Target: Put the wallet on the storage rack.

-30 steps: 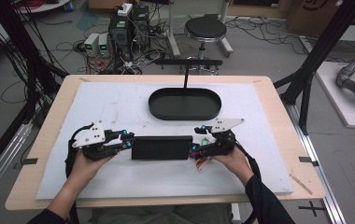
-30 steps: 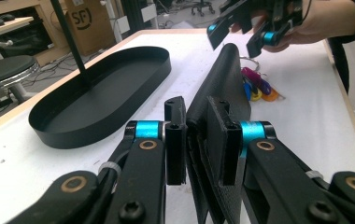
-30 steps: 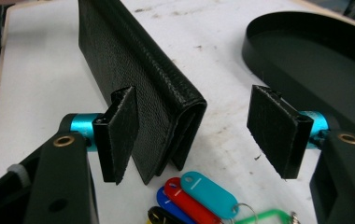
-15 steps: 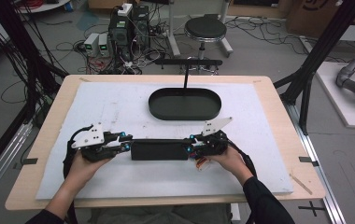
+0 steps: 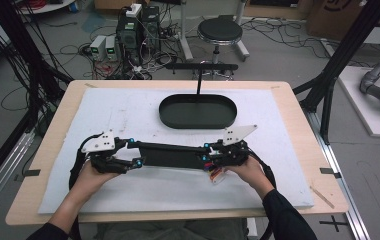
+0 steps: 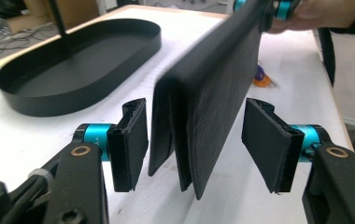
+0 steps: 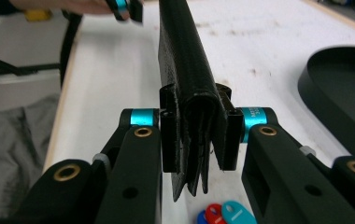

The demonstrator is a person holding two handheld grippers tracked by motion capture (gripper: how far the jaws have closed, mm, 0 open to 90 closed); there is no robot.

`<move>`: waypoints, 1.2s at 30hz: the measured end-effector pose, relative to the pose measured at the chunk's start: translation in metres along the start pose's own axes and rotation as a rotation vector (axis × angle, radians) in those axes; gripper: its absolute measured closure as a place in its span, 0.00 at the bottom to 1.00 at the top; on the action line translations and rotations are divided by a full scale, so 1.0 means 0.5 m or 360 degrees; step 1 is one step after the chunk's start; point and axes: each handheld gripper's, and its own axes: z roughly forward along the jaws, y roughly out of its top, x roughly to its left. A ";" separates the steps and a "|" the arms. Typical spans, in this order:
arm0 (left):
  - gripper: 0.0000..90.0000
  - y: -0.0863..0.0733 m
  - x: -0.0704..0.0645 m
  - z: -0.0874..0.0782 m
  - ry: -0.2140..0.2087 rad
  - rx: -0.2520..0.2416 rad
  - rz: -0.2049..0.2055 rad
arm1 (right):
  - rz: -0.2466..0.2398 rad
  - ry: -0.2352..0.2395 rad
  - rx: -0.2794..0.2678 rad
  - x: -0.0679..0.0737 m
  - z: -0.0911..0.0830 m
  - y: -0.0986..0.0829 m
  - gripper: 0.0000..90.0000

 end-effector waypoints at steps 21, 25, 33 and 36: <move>0.82 0.015 -0.010 0.010 -0.0209 -0.0166 0.0011 | 0.0011 0.0064 -0.0124 -0.006 -0.022 0.001 0.80; 0.83 0.020 -0.017 0.016 -0.0217 -0.0186 0.0030 | 0.0022 0.0035 -0.0144 -0.007 -0.028 0.000 0.75; 0.83 0.034 -0.017 0.023 -0.0186 -0.0166 0.0035 | 0.0045 -0.0081 -0.0202 -0.011 -0.055 0.000 0.55; 0.84 0.038 -0.011 0.021 -0.0152 -0.0175 0.0029 | 0.0060 -0.0141 -0.0203 -0.014 -0.066 -0.001 0.51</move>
